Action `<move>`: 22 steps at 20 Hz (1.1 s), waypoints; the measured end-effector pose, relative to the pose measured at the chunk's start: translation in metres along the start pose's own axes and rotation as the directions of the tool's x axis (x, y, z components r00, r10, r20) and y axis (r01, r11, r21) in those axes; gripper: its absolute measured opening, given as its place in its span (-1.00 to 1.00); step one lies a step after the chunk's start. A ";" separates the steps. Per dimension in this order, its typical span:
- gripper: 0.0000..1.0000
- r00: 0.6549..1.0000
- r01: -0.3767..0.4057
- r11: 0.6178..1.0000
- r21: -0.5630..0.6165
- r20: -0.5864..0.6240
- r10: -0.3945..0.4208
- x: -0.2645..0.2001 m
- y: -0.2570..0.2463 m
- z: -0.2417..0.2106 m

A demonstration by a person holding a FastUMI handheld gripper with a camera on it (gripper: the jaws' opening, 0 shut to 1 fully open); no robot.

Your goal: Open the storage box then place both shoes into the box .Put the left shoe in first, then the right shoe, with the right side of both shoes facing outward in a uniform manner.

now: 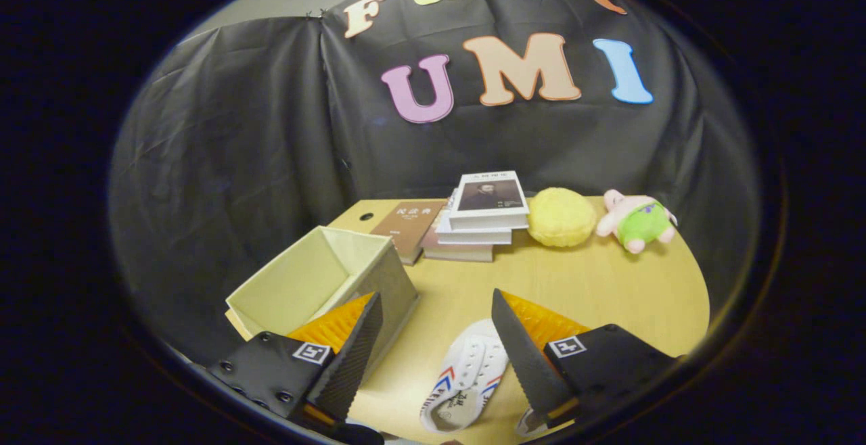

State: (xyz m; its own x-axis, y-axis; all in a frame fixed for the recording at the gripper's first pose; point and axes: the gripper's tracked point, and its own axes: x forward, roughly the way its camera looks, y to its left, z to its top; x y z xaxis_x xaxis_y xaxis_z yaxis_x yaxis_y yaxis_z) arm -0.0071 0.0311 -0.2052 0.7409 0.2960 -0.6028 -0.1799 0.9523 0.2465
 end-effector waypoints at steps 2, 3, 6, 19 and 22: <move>1.00 0.999 0.013 1.000 0.006 -0.033 -0.013 0.001 -0.010 -0.017; 1.00 0.999 0.019 1.000 0.010 -0.050 -0.019 0.001 -0.015 -0.025; 1.00 0.995 0.037 0.999 0.021 -0.099 -0.035 0.002 -0.028 -0.047; 0.97 0.931 0.070 0.997 0.035 -0.360 -0.053 0.008 -0.062 -0.147; 0.90 0.910 0.066 0.998 0.021 -0.412 -0.051 0.014 -0.062 -0.160</move>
State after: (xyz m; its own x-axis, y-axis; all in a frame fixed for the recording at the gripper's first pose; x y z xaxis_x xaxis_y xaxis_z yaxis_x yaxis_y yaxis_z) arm -0.0894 -0.0124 -0.3508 0.4168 0.2513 -0.8736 -0.1173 0.9679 0.2224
